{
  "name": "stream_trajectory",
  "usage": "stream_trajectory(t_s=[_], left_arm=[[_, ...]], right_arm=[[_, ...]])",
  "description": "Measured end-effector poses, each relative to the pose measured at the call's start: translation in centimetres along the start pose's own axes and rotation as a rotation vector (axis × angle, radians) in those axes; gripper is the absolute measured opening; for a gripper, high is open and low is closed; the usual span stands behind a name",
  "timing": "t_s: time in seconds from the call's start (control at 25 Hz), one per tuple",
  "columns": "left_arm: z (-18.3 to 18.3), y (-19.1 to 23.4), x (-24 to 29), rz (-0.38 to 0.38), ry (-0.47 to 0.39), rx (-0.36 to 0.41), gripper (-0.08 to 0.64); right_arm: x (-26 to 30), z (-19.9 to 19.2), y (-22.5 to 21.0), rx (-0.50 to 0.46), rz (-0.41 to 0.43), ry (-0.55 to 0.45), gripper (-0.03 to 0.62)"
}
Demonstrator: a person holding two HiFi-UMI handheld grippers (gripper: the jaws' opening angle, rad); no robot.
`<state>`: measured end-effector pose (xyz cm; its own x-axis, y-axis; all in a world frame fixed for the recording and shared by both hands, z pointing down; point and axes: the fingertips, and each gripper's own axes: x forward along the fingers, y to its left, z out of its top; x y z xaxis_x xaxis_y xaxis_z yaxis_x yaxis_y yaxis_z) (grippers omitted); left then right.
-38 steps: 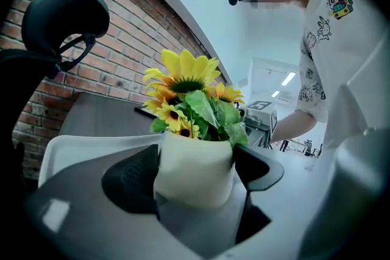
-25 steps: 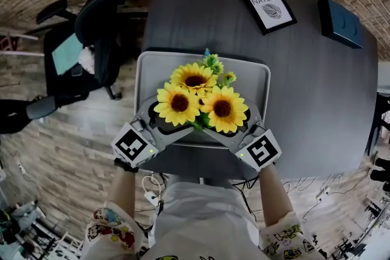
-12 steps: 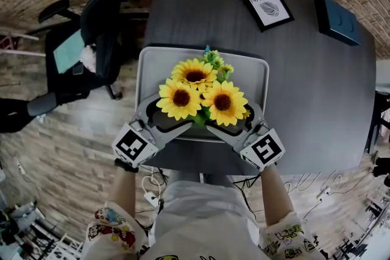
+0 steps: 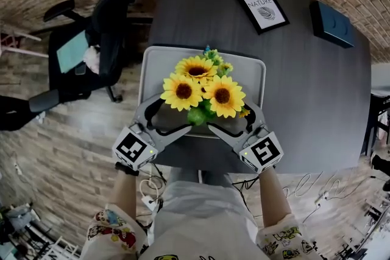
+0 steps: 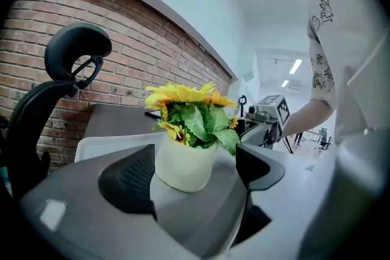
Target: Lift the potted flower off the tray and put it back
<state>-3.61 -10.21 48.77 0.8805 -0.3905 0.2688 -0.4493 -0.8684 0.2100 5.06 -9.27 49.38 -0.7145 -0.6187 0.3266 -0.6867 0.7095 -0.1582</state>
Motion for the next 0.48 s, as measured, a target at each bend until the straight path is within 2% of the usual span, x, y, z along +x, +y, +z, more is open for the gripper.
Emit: stream_trajectory(t_s=[0.24, 0.48], left_arm=[[1.7, -0.3, -1.2, 0.051, -0.052, -0.025, 0.422], [4.5, -2.1, -3.1, 0.110, -0.083, 0.033, 0.420]], right_arm=[[-1.3, 1.6, -0.5, -0.003, -0.043, -0.041, 0.419], [-4.5, 3.5, -0.2, 0.009, -0.090, -0.080, 0.419]])
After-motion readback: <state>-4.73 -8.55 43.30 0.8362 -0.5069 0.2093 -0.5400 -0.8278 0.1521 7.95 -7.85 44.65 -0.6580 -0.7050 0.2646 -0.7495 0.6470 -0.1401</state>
